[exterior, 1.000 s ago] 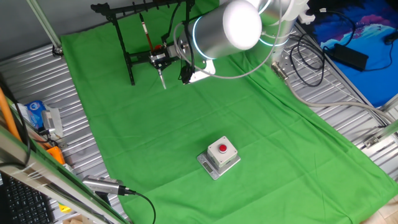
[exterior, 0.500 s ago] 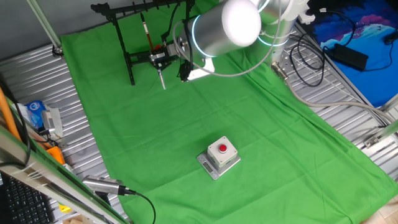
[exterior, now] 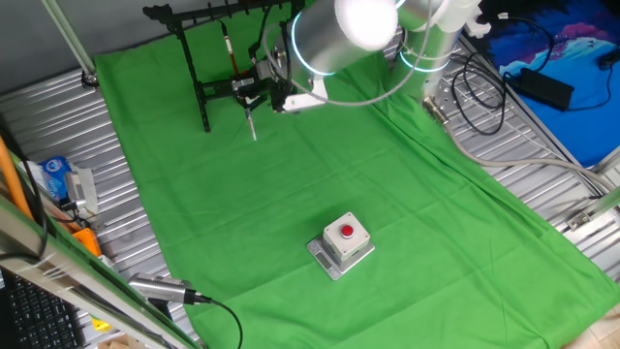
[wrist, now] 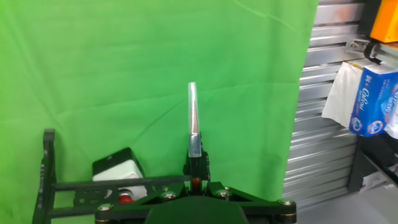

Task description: Place the brush on the pen rack

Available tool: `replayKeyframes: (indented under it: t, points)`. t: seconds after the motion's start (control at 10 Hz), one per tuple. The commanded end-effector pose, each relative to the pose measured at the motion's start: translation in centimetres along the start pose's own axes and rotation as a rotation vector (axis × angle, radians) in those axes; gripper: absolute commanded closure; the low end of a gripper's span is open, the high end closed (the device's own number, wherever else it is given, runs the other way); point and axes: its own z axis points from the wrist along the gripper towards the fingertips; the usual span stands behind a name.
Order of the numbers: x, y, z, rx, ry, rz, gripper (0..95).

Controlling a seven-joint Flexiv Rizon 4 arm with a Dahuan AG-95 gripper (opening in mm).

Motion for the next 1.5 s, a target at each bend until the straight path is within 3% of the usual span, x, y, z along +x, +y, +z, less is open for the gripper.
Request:
replayKeyframes:
  t: [0.1, 0.6, 0.7, 1.0, 1.2, 1.3, 1.4, 1.5]
  points:
    - [-0.2, -0.2, 0.0, -0.004, -0.01, 0.014, 95.0]
    - [-0.3, -0.5, -0.1, -0.004, -0.034, 0.007, 95.0]
    - [-0.3, -0.6, -0.1, -0.003, -0.035, 0.007, 76.0]
    - [-0.3, -0.6, -0.1, -0.003, -0.052, 0.02, 76.0]
    - [-0.3, -0.7, -0.2, -0.02, -0.112, 0.07, 76.0]
    - [-0.2, -1.0, -0.5, -0.045, -0.205, 0.127, 76.0]
    - [-0.1, -1.2, -0.9, -0.065, -0.267, 0.185, 76.0]
    - [-0.1, -1.7, -1.6, -0.098, -0.35, 0.291, 95.0]
